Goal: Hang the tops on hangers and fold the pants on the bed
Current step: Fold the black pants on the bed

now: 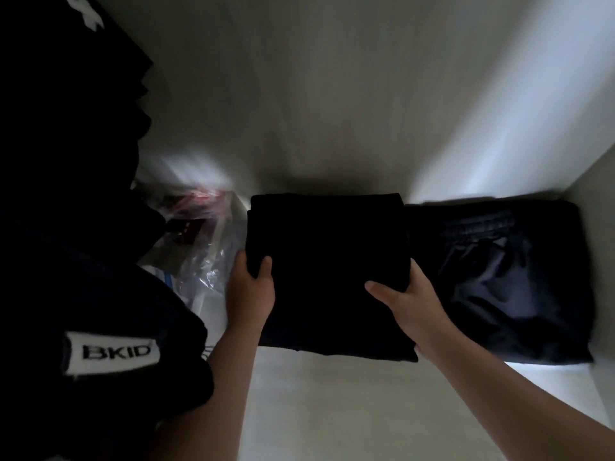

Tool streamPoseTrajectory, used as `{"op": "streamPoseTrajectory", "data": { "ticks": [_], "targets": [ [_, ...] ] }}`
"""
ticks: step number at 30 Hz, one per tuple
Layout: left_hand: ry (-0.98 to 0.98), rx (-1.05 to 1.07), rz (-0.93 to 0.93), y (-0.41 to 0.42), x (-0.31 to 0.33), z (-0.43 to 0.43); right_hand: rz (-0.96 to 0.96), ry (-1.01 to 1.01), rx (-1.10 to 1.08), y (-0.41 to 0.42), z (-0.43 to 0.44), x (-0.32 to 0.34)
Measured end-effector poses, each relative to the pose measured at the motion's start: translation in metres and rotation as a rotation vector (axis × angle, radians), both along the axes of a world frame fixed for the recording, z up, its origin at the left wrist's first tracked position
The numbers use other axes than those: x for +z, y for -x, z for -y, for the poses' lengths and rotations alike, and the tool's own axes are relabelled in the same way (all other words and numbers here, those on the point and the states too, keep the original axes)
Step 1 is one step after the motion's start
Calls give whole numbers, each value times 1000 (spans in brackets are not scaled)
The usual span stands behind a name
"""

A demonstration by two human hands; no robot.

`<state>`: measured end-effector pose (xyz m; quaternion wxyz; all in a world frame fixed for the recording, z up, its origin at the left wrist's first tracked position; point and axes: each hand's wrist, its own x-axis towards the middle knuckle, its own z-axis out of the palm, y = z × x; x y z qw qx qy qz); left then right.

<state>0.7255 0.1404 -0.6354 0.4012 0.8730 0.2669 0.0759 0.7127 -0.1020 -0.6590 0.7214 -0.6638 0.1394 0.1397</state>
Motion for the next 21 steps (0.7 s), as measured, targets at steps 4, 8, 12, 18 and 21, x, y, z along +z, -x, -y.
{"op": "streamPoseTrajectory", "data": {
  "ticks": [4, 8, 12, 18, 21],
  "targets": [
    [-72, 14, -54, -17, -25, -18, -85, 61, 114, -21, -25, -19],
    [-104, 22, -79, -20, -45, -21, -154, 121, 192, -27, -28, -30],
    [-324, 4, -31, -7, -45, -7, -99, 230, 104, -13, -25, -27],
    [-663, -381, 8, 33, -67, 35, 352, 787, 278, 23, -34, -34],
    [-692, -414, -87, 33, -84, 37, 379, 857, 378, 11, -45, -43]
  ]
}}
